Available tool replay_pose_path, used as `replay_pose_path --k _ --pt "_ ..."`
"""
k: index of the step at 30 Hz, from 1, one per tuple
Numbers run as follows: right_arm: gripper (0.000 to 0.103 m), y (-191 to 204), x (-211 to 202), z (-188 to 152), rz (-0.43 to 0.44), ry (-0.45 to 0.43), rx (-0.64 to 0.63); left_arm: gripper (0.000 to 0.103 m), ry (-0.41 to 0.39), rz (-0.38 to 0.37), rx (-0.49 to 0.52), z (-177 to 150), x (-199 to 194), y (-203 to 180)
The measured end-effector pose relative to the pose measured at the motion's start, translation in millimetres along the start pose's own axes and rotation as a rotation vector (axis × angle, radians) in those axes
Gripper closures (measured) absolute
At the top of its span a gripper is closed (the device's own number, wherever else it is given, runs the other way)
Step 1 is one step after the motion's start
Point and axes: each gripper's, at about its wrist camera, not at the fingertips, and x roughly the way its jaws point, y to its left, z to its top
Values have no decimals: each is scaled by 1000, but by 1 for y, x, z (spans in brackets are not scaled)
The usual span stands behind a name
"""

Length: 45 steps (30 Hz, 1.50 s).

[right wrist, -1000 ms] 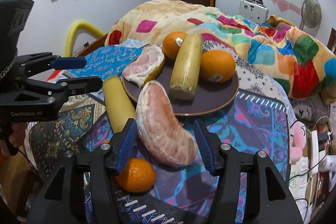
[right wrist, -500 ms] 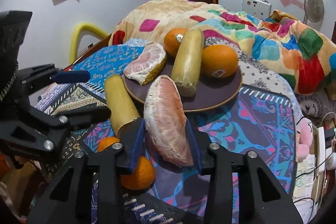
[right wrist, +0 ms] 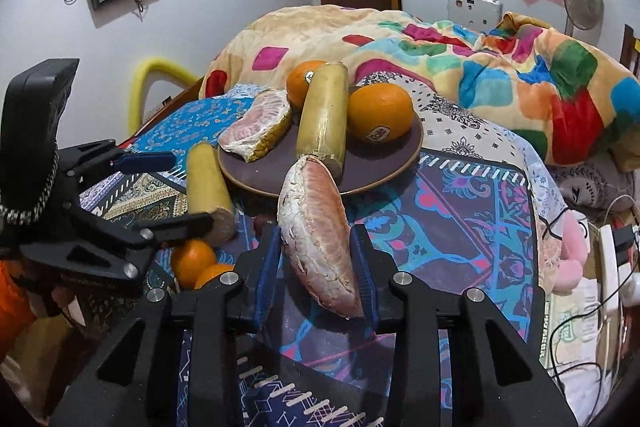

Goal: Organize fruits
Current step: 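Grasp a second pomelo segment with the right gripper while the left gripper grasps another yellow roll, then carry the pomelo segment and yellow roll over the brown plate and lower them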

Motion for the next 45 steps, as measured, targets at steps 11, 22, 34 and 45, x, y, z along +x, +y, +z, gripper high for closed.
replay_pose_path --k 11,22,34,45 --pt "67 11 6 -5 -50 17 -67 24 64 12 -44 -29 -9 43" --pt "46 -1 17 -1 -37 49 -32 28 6 -70 -154 -7 -25 44" --pt "61 -2 28 8 16 51 6 28 61 65 -136 7 26 37" --pt "62 -5 -2 0 -8 3 18 63 61 -18 -93 -17 -1 43"
